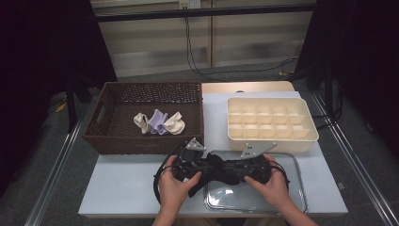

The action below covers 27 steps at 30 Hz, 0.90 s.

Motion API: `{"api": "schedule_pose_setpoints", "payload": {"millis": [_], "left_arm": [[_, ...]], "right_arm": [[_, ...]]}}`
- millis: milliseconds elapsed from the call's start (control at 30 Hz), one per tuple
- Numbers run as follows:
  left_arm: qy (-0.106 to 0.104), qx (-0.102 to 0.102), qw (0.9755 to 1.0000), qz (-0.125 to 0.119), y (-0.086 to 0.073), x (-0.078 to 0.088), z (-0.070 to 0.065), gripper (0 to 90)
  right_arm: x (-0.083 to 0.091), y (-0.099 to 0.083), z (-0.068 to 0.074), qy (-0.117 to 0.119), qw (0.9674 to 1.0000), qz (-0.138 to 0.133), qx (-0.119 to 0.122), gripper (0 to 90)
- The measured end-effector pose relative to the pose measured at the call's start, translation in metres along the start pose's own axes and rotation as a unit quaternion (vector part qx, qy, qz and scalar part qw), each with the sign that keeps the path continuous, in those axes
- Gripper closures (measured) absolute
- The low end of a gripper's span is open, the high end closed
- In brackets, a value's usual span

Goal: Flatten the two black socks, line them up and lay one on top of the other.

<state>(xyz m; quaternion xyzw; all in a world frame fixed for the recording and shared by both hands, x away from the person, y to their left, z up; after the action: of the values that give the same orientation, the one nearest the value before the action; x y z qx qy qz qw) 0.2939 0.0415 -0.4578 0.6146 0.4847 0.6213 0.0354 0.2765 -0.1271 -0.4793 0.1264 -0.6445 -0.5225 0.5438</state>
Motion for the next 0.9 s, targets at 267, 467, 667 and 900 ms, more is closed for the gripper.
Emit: {"api": "schedule_pose_setpoints", "payload": {"millis": [267, 467, 667, 900], "left_arm": [[0.006, 0.011, 0.9992, -0.038, 0.005, 0.022, 0.008, 82.1], [0.008, 0.003, 0.999, -0.045, 0.006, 0.025, 0.012, 82.0], [0.008, 0.004, 0.9989, -0.045, 0.005, 0.019, 0.014, 81.8], [0.008, 0.003, 0.9987, -0.05, 0.005, 0.015, 0.016, 81.3]], "right_arm": [[0.041, 0.0, -0.024, -0.039, 0.9987, -0.03, -0.013, 88.0], [0.071, -0.01, -0.041, -0.069, 0.9958, -0.051, -0.032, 87.9], [0.082, -0.024, -0.051, -0.092, 0.9939, -0.046, -0.04, 87.8], [0.089, -0.033, -0.058, -0.104, 0.9923, -0.046, -0.051, 87.8]]}}
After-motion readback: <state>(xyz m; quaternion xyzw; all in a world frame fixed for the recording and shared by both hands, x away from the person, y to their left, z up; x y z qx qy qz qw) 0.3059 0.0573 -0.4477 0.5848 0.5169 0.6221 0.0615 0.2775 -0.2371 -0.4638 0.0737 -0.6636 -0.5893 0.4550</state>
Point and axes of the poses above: each handheld gripper's, and its own axes: x roughly backward along the jaws, y roughly out of its top, z roughly to its left, the point moved 5 cm from there along -x, roughly forward along the jaws, and after that the axes turned 1 degree about x, right-handed, at the moved point
